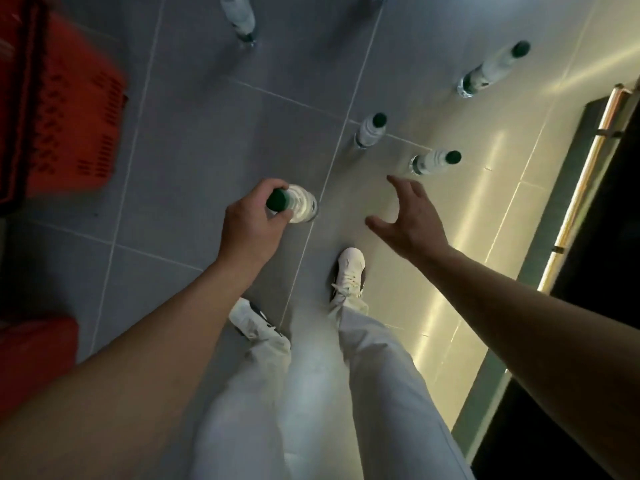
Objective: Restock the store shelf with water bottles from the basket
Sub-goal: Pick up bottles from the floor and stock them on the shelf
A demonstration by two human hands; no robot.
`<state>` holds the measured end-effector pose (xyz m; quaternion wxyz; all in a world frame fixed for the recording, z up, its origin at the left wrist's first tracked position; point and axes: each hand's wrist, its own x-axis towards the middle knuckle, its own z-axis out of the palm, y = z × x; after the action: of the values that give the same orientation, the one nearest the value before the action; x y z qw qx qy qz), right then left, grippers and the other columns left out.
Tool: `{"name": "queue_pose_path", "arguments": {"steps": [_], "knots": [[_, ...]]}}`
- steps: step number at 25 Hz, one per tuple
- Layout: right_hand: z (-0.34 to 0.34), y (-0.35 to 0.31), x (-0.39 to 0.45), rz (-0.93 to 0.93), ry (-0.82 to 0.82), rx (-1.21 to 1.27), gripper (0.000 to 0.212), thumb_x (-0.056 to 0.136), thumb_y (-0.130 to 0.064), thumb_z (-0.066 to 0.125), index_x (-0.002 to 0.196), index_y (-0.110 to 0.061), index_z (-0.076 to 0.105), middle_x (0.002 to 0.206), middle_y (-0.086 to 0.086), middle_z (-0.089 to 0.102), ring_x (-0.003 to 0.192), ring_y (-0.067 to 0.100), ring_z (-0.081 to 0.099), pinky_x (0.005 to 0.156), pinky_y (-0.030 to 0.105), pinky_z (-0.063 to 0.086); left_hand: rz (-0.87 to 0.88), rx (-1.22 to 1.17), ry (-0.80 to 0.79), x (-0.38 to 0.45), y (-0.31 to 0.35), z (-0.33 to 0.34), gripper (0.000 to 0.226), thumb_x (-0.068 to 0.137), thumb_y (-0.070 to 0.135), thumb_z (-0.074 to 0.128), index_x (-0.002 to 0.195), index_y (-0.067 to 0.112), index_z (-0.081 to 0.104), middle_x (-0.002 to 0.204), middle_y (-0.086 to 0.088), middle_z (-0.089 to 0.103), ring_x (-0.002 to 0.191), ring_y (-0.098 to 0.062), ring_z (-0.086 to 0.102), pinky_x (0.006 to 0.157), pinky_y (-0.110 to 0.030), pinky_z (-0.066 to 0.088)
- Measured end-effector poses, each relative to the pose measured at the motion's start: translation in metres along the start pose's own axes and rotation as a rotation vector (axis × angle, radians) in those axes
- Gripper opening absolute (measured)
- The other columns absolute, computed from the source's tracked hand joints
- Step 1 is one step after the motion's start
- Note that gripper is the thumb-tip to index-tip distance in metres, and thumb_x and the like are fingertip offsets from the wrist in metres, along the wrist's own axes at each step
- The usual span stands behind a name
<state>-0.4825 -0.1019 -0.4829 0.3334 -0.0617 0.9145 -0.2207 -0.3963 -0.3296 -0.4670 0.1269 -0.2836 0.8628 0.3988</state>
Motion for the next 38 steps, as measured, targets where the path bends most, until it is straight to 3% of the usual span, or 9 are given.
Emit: {"name": "queue_pose_path", "arguments": {"steps": [8,10,14,18,23,27,30,35,38], "knots": [[-0.006,0.031,0.104,0.125,0.102,0.124,0.081,0.083,-0.038,0.074,0.150,-0.021,0.032,0.151,0.005,0.038,0.136,0.024,0.040,0.108,0.037,0.037,0.134,0.105,-0.161,0.136,0.040,0.053,0.029,0.083,0.018,0.070,0.112,0.023,0.064,0.097,0.012,0.065,0.090,-0.012,0.059,0.076,-0.020,0.040],[0.003,0.028,0.138,0.125,0.132,0.150,0.075,0.086,-0.034,0.072,0.149,-0.022,0.033,0.150,0.004,0.039,0.134,0.023,0.041,0.106,0.033,0.035,0.125,0.137,-0.179,0.165,0.029,0.066,0.029,0.084,0.018,0.069,0.111,0.024,0.064,0.096,0.014,0.063,0.088,-0.009,0.056,0.073,-0.016,0.036],[0.031,0.030,0.210,0.141,0.180,0.200,0.062,0.091,-0.025,0.066,0.146,-0.021,0.038,0.147,0.004,0.042,0.130,0.022,0.044,0.096,0.022,0.027,0.102,0.182,-0.241,0.222,-0.002,0.094,0.031,0.084,0.019,0.068,0.115,0.025,0.063,0.103,0.007,0.067,0.095,-0.016,0.059,0.079,-0.022,0.040],[0.065,0.048,0.264,0.139,0.183,0.154,0.056,0.092,-0.015,0.063,0.145,-0.016,0.044,0.143,0.007,0.047,0.125,0.022,0.049,0.099,0.021,0.032,0.090,0.186,-0.277,0.271,-0.036,0.120,0.031,0.085,0.019,0.069,0.115,0.024,0.063,0.101,0.007,0.067,0.092,-0.013,0.058,0.078,-0.020,0.040],[0.084,0.061,0.287,0.123,0.244,0.157,0.047,0.091,-0.004,0.063,0.135,-0.016,0.053,0.131,0.009,0.059,0.114,0.021,0.058,0.091,0.019,0.039,0.096,0.164,-0.262,0.300,-0.064,0.139,0.031,0.084,0.020,0.070,0.114,0.023,0.063,0.097,0.012,0.064,0.090,-0.011,0.057,0.077,-0.019,0.040],[0.071,0.053,0.283,0.103,0.235,0.155,0.041,0.089,-0.006,0.067,0.128,-0.016,0.058,0.120,0.009,0.065,0.107,0.024,0.062,0.090,0.030,0.049,0.099,0.152,-0.211,0.299,-0.059,0.129,0.030,0.084,0.020,0.069,0.113,0.022,0.063,0.100,0.004,0.069,0.094,-0.020,0.062,0.081,-0.028,0.047],[0.041,0.034,0.252,0.080,0.226,0.161,0.041,0.088,-0.005,0.068,0.127,-0.016,0.060,0.118,0.008,0.066,0.105,0.021,0.062,0.086,0.024,0.046,0.061,0.137,-0.181,0.275,-0.034,0.100,0.029,0.084,0.021,0.069,0.113,0.023,0.063,0.100,0.005,0.069,0.092,-0.019,0.061,0.078,-0.025,0.044],[-0.043,-0.042,0.166,-0.089,0.190,0.186,0.041,0.085,-0.002,0.069,0.124,-0.013,0.063,0.115,0.009,0.068,0.101,0.024,0.063,0.083,0.026,0.045,0.041,0.125,-0.057,0.202,0.035,0.008,0.030,0.085,0.022,0.070,0.114,0.023,0.063,0.099,0.001,0.070,0.090,-0.024,0.062,0.073,-0.024,0.039],[-0.094,-0.087,0.105,-0.236,0.168,0.148,0.040,0.084,-0.003,0.071,0.122,-0.014,0.064,0.112,0.008,0.070,0.096,0.025,0.065,0.078,0.026,0.045,0.031,0.096,0.027,0.139,0.075,-0.056,0.030,0.083,0.021,0.071,0.113,0.021,0.065,0.099,0.000,0.071,0.090,-0.025,0.063,0.075,-0.026,0.043]]}}
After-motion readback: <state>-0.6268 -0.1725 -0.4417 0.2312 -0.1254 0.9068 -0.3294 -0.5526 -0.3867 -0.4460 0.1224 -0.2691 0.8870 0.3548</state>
